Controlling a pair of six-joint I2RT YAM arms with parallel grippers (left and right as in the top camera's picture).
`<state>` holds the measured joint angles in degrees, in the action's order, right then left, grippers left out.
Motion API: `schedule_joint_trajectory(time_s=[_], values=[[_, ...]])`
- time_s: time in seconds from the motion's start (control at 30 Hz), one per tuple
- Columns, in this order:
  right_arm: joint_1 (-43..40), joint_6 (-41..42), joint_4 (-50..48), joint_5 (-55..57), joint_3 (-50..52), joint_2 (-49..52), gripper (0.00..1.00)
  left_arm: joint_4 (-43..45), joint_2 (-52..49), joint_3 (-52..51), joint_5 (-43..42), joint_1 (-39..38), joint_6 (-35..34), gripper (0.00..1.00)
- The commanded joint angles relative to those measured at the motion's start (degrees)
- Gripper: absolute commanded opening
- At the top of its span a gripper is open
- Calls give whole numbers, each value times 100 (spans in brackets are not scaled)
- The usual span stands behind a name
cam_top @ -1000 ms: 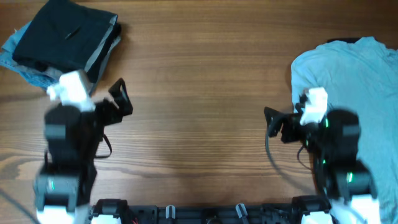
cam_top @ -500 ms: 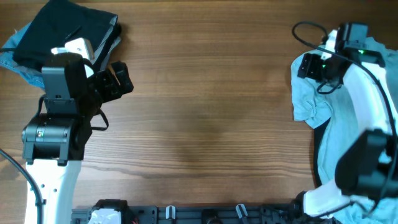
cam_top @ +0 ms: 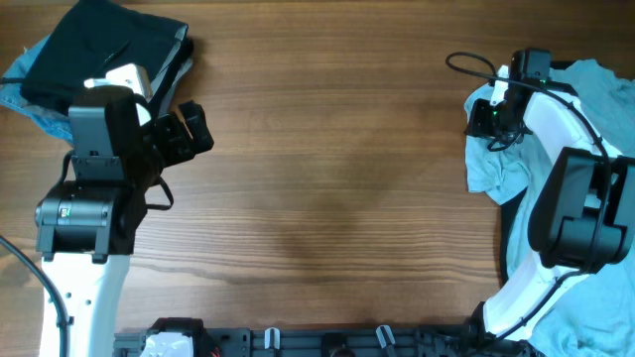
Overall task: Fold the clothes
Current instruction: 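Reach the right gripper to the light blue T-shirt and grasp it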
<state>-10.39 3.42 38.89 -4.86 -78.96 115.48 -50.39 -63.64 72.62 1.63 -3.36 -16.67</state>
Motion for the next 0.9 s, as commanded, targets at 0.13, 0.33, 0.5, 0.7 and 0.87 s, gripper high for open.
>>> schedule_joint_trajectory(time_s=[0.13, 0.33, 0.5, 0.7, 0.87], values=[[-13, 297, -15, 258, -13, 188, 4, -136, -109, 98, -50, 11, -31, 100], [-651, -461, -31, -284, -13, -791, 4, -162, -109, 98, -50, 11, -31, 100], [-774, -944, 188, -350, -11, -949, 5, -162, -109, 98, -50, 11, -31, 100], [-767, -938, 319, -553, -11, -949, 4, -201, -109, 98, -50, 11, -31, 100], [-763, -72, 640, -426, 9, -896, 4, -199, -109, 98, -52, 11, -33, 100]])
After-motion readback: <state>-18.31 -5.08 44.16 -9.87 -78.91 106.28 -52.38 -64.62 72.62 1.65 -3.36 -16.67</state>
